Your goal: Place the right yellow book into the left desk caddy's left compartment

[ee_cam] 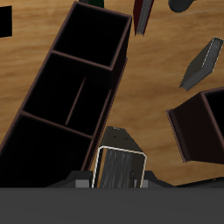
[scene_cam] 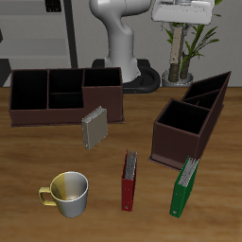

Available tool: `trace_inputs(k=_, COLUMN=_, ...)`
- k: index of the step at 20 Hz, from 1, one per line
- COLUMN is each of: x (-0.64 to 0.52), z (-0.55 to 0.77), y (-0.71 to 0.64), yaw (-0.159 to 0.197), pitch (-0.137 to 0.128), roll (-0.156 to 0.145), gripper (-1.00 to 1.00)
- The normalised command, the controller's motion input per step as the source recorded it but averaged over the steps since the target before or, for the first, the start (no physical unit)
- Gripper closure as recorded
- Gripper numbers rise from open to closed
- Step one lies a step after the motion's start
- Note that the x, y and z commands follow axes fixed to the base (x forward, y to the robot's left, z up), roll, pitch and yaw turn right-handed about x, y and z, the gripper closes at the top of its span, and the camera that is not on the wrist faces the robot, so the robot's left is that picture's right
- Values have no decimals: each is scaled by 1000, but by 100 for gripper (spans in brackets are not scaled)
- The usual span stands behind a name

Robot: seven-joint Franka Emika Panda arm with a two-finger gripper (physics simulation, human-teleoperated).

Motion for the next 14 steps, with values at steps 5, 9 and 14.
trace_inputs(k=5, x=13, z=-62, y=241, yaw=-15, pitch=15, roll=25, gripper=100)
trace_inputs(k=9, x=39, z=-43, y=211, yaw=-24, pitch=14, roll=20, gripper=100)
trace_inputs(k=14, x=74, z=-46, y=293, yaw=-12, pitch=26, roll=45, gripper=100)
